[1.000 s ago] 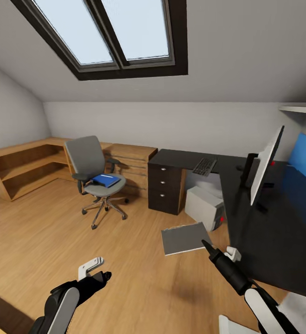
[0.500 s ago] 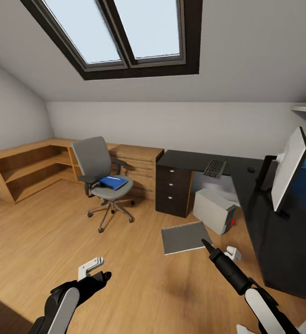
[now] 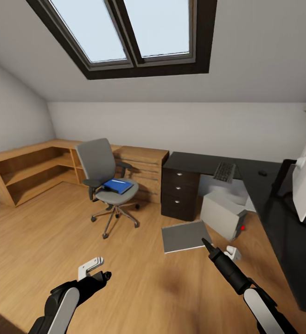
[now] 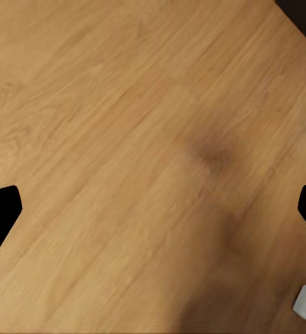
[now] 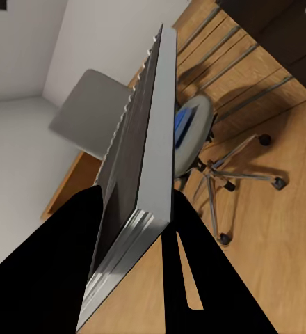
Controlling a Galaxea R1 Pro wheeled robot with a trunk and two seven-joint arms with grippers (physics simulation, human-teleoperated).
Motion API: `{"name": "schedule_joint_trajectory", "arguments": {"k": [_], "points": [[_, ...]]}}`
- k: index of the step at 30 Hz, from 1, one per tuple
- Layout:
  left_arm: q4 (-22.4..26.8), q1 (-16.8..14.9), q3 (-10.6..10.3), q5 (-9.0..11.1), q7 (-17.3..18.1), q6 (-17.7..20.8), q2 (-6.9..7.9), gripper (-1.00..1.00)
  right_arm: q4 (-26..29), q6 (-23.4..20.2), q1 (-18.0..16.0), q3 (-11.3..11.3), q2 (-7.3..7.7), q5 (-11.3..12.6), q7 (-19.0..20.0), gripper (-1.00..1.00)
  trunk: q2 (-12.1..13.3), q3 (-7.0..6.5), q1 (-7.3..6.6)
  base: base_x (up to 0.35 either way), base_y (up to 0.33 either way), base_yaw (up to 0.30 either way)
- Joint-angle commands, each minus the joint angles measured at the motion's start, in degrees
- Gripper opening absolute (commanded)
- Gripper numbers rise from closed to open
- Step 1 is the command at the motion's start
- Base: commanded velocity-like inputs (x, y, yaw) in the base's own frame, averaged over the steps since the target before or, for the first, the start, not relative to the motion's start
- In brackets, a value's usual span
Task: In the bedroom, organize the workspace by keeping the computer under the desk, ensuring the monitor is on the desk, placing the keyboard on the desk next to the monitor, placing the mouse on the desk next to the keyboard, moving the folder from the swivel chair onto the desk next to the mouse, stacking the notebook on top of the folder with the pen on top of the notebook, and positioning the swivel chair next to the desk.
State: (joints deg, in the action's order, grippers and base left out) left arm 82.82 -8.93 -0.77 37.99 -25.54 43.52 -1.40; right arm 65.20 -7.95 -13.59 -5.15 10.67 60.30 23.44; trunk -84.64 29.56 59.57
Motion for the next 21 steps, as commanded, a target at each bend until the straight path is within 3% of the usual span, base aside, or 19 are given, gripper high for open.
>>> {"name": "schedule_joint_trajectory", "arguments": {"k": [1, 21], "points": [[0.06, -0.04, -0.02, 0.6, -0.57, 0.09, 0.0, 1.0, 0.02, -0.29, -0.03, -0.05, 0.04, 0.62, 0.07, -1.0, -0.03, 0.0, 0.03, 0.323, 0.019, 0.0], [0.06, -0.04, -0.11, 0.6, -0.57, 0.08, 0.05, 1.0, -0.16, -0.19, -0.03, -0.04, 0.05, 0.43, 0.11, -1.0, -0.03, -1.74, 0.03, 0.327, -0.016, 0.0]]}}
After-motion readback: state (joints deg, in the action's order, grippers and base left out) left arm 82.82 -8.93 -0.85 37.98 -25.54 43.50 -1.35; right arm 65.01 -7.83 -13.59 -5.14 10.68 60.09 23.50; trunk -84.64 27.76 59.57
